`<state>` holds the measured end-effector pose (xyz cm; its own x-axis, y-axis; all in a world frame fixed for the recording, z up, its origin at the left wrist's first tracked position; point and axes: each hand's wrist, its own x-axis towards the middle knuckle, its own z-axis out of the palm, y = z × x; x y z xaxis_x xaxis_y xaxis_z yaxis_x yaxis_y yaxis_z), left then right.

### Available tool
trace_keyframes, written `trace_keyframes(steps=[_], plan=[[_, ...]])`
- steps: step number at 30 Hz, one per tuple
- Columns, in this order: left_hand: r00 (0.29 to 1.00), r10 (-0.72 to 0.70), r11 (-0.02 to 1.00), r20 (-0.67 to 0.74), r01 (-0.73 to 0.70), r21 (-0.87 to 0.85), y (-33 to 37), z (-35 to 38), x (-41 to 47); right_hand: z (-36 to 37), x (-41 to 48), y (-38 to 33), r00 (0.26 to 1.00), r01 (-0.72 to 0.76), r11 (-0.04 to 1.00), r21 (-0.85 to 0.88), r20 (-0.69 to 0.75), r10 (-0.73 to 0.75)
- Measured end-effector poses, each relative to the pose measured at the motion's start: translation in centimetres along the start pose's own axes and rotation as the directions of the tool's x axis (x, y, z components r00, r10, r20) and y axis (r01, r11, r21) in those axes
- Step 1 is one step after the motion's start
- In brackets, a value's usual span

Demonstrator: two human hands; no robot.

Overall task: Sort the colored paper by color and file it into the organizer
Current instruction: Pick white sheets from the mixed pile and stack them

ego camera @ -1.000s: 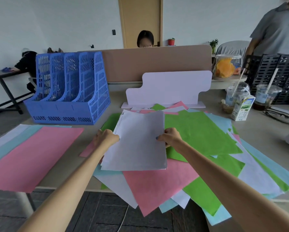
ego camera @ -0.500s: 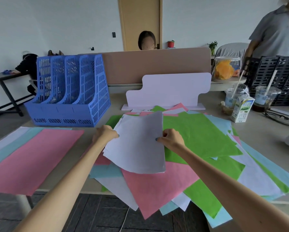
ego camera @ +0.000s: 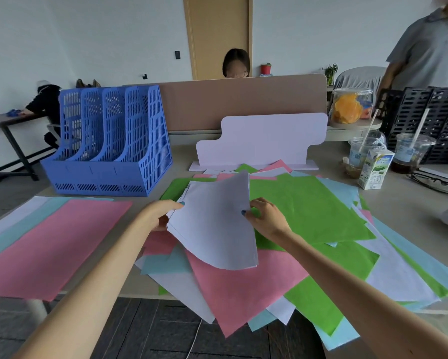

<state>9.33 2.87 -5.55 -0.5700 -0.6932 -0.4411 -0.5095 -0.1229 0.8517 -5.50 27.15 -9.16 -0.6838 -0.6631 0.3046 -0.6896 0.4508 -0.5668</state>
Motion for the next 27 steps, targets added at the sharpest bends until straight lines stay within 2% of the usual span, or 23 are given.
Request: trace_keyframes(steps=[1,4,8,9,11,15,18,22,27], plan=[[1.0,0.008,1.0,-0.001,-0.008,0.025,-0.2,0.2,-0.1,0.0,-0.1,0.0,1.0,0.0,1.0,-0.007,0.01,0.0],[0.989,0.091,0.979,-0.121,-0.066,0.195,-0.4,1.0,0.1,0.2,-0.5,0.4,0.999,0.031,0.999,-0.028,0.016,-0.03],[0.998,0.029,0.95,0.052,-0.044,0.308,-0.4,0.2,-0.4,0.1,-0.5,0.7,0.997,0.058,0.996,-0.073,0.052,-0.054],[0.997,0.055,0.924,0.055,-0.072,0.376,-0.5,0.2,-0.6,0.1,-0.5,0.7,0.996,0.052,0.995,-0.081,0.076,-0.046],[0.981,0.192,0.862,0.004,-0.171,0.477,-1.0,0.1,-0.9,-0.1,-0.5,0.7,0.99,0.046,0.997,-0.068,0.133,-0.036],[0.897,0.439,0.829,-0.048,-0.384,0.406,-2.0,-0.6,-1.4,-0.4,-0.7,0.7,0.975,0.053,0.993,-0.101,0.218,-0.03],[0.813,0.564,0.783,-0.144,-0.472,0.404,-2.6,-1.2,-2.1,-0.2,-0.8,1.0,0.971,0.065,0.986,-0.151,0.238,-0.027],[0.73,0.653,0.733,-0.2,-0.544,0.407,-3.2,-2.2,-2.6,-0.3,-1.2,0.9,0.958,0.088,0.969,-0.229,0.285,-0.019],[0.66,0.702,0.709,-0.267,-0.618,0.339,-3.6,-3.2,-3.6,-0.4,-1.5,0.7,0.97,0.08,0.965,-0.251,0.241,-0.017]])
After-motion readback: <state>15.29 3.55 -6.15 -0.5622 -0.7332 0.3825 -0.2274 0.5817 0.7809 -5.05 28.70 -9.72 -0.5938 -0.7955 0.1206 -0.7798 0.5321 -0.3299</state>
